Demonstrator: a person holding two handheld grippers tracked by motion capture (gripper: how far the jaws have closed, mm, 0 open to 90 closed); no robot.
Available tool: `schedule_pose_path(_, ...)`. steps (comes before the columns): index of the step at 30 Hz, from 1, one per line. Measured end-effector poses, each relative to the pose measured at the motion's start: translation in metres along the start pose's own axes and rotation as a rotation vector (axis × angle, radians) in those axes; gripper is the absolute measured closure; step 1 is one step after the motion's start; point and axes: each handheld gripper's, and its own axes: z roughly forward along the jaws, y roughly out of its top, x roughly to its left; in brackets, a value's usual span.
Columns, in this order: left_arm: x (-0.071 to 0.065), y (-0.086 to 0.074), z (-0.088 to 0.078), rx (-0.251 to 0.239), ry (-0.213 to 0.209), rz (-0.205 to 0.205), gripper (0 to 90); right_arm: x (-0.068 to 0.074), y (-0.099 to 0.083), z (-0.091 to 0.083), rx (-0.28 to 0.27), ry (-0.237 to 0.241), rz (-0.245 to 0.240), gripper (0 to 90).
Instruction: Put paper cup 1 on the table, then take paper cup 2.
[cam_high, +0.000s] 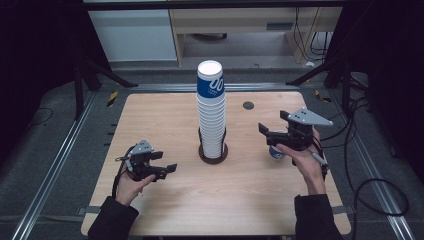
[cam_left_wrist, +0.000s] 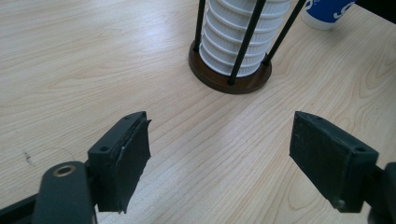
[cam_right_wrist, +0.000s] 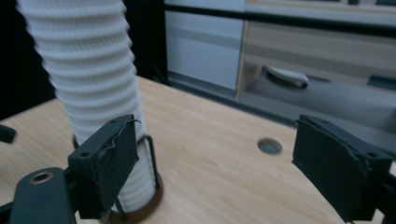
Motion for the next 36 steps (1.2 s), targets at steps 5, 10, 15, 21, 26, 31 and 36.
schedule_pose_path(5,-0.001,-0.001,0.002,0.010,0.003,0.005,19.6,0.014,0.025,0.004,-0.062,0.051,0.004,12.6)
schedule_pose_path(10,-0.001,-0.001,0.002,0.011,0.004,0.006,19.6,0.023,0.039,0.007,-0.082,0.076,-0.003,11.9)
schedule_pose_path(15,-0.001,-0.002,0.002,0.011,0.001,0.003,19.6,0.031,0.050,0.011,-0.088,0.101,-0.026,11.5)
schedule_pose_path(21,-0.002,-0.001,0.004,0.017,0.000,0.011,19.6,0.044,0.063,0.018,-0.104,0.159,-0.035,10.5)
schedule_pose_path(26,-0.002,-0.001,0.005,0.021,-0.002,0.008,19.6,0.055,0.073,0.026,-0.113,0.190,-0.047,8.6)
schedule_pose_path(31,-0.003,-0.001,0.005,0.020,-0.005,0.010,19.6,0.065,0.082,0.037,-0.121,0.202,-0.052,7.4)
schedule_pose_path(36,-0.003,-0.001,0.006,0.025,-0.009,0.013,19.5,0.070,0.086,0.046,-0.122,0.208,-0.049,6.8)
